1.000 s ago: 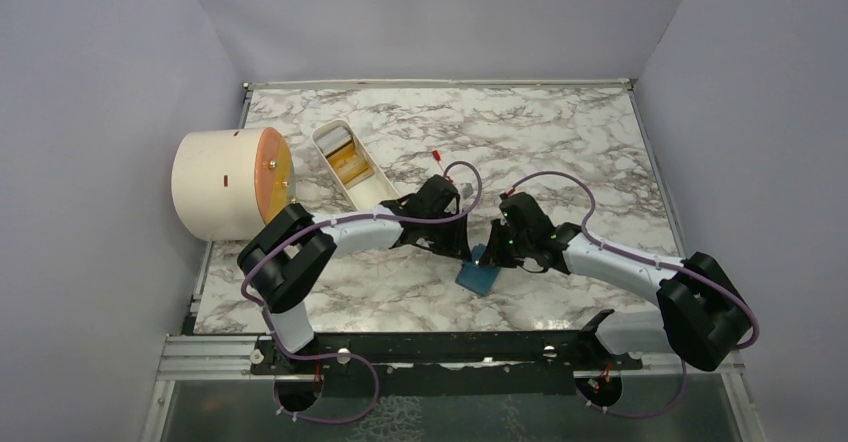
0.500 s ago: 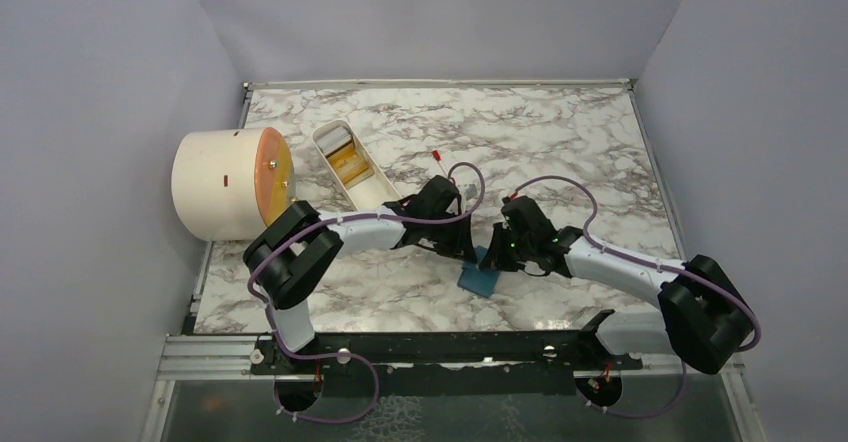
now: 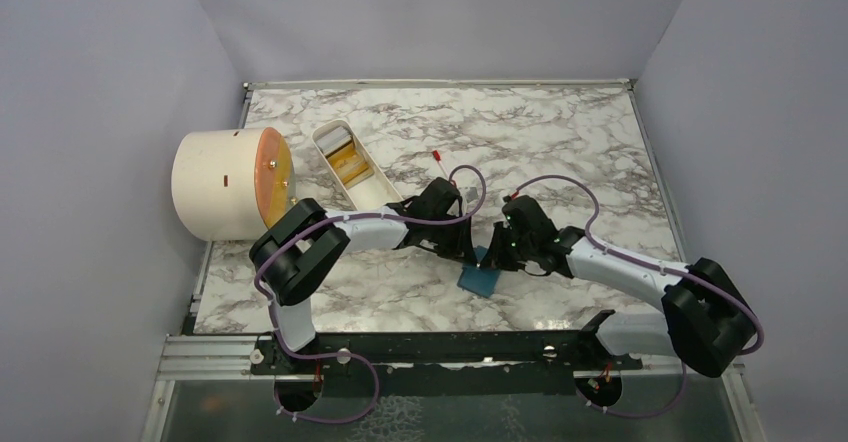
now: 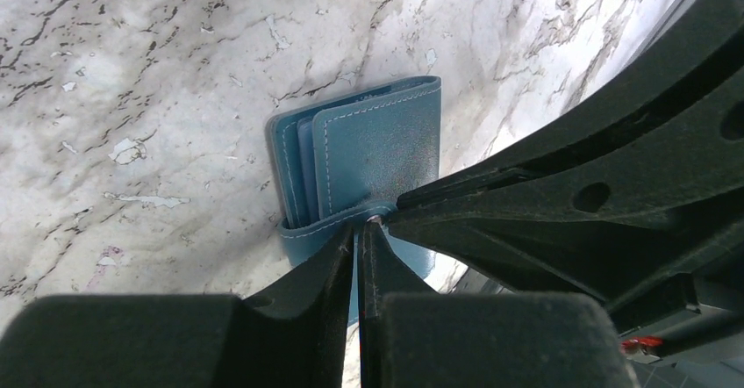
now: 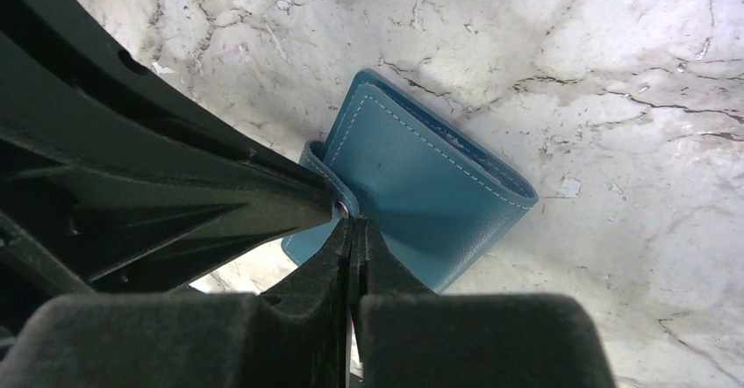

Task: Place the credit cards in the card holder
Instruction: Close the card holder at the center of the board.

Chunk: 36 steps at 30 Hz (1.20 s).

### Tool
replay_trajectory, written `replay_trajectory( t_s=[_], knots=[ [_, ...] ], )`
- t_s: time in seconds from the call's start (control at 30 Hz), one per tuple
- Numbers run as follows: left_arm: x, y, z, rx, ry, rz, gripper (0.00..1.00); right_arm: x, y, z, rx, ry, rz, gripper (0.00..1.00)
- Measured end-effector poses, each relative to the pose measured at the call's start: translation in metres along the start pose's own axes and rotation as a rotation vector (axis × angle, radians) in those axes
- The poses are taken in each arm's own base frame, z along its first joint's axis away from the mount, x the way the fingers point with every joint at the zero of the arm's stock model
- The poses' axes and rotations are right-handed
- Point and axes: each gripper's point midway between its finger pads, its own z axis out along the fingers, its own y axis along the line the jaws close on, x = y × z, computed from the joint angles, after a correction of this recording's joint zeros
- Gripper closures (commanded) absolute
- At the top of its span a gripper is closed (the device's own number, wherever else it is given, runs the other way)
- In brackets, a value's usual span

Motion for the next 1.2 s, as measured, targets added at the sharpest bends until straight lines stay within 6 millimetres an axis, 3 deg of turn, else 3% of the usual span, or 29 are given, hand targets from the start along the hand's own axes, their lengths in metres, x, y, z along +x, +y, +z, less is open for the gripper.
replay_trajectory(
  t_s=[1.2],
  knots=[
    [0.0019,-0.0038,0.0002,0.016,0.009,0.006,0.90,0.0069,-0.0050,-0.0006,0.010,0.007,0.046,0.99]
  ],
)
